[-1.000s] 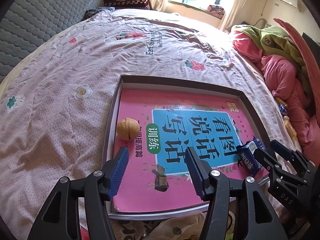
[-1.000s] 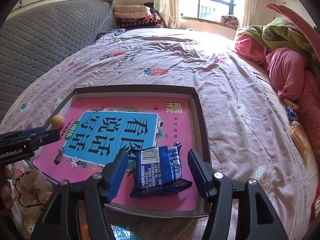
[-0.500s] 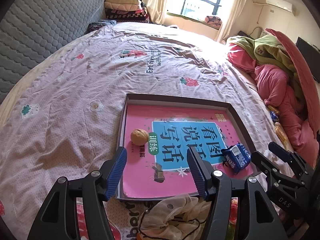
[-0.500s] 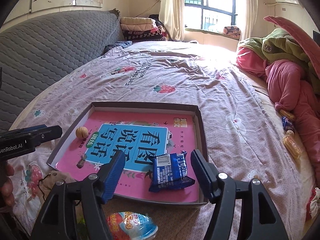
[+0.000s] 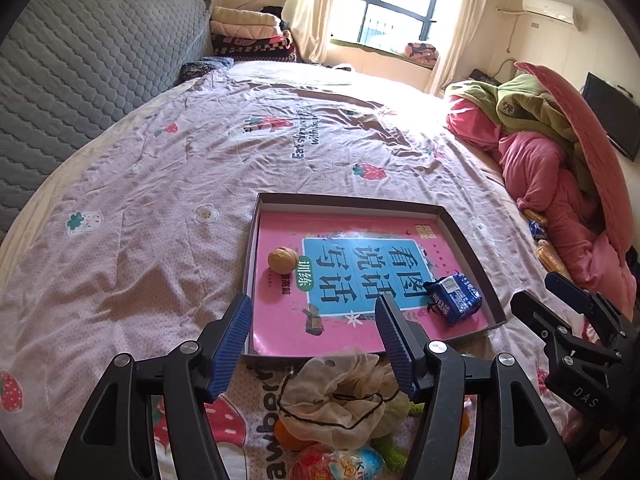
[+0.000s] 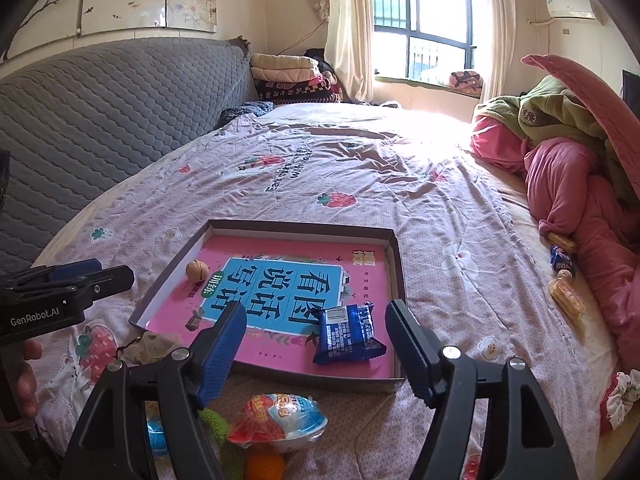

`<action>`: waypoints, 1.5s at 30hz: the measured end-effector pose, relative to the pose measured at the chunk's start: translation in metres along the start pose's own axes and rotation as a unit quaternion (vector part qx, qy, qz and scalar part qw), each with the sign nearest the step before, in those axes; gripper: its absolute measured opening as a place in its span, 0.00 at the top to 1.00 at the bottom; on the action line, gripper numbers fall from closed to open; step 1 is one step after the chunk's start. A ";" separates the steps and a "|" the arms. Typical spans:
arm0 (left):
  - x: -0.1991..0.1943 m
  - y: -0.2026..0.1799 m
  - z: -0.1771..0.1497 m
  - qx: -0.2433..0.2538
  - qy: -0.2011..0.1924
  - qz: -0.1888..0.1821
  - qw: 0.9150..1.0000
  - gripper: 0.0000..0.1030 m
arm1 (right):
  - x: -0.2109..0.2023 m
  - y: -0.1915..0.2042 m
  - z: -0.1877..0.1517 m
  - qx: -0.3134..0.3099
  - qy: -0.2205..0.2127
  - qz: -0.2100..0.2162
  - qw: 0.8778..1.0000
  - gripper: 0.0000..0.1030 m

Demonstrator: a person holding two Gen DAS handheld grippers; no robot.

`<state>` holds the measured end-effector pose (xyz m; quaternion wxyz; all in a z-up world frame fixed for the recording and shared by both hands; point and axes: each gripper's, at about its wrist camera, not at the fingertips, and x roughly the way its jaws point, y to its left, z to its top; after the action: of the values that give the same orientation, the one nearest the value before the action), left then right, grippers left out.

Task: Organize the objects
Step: 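Withdraw both open tools from the tray back toward the remaining items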

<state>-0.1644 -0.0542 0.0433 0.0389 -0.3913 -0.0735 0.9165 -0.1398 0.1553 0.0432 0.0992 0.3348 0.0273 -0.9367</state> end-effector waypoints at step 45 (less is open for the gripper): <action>-0.021 -0.008 -0.068 0.018 0.032 0.016 0.999 0.36 | -0.056 0.013 -0.049 -0.027 -0.002 0.008 1.000 0.30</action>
<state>-0.1009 -0.0419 0.0128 0.0332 -0.4210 -0.0496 0.9051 -0.0643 0.1574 0.0407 0.1159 0.3307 0.0499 -0.9353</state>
